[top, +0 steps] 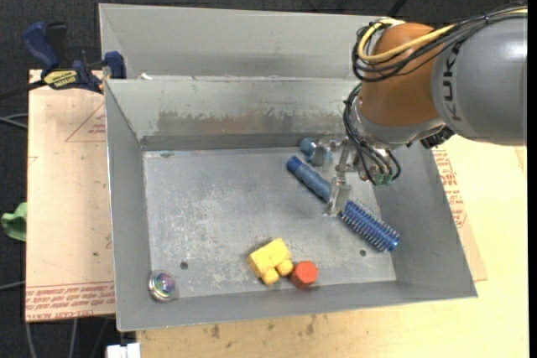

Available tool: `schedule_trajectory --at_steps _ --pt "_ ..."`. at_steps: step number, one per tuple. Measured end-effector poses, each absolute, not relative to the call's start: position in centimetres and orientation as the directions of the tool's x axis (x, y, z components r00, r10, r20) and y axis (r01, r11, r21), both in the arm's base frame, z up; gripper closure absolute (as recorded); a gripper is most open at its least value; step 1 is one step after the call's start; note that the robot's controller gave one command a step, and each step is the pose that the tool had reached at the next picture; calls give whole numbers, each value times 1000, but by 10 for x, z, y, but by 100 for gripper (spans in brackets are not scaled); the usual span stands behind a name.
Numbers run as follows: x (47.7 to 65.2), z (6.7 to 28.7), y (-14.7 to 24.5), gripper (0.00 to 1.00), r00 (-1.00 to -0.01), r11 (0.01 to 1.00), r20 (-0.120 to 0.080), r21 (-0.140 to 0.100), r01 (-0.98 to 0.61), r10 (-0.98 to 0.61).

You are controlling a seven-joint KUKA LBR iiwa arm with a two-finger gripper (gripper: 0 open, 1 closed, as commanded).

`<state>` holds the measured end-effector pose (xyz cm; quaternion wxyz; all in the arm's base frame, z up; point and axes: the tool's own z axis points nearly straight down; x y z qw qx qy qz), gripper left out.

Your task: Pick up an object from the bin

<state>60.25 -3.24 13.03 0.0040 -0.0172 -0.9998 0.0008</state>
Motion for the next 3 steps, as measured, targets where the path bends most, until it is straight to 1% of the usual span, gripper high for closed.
schedule_trajectory --at_steps 1,2,3 --pt "591 68 -90 0 -999 999 5 -1 46 46" --pt "593 71 -85 100 -999 999 0 2 41 41" --pt "604 250 -155 100 -1000 1000 -11 -4 3 3"
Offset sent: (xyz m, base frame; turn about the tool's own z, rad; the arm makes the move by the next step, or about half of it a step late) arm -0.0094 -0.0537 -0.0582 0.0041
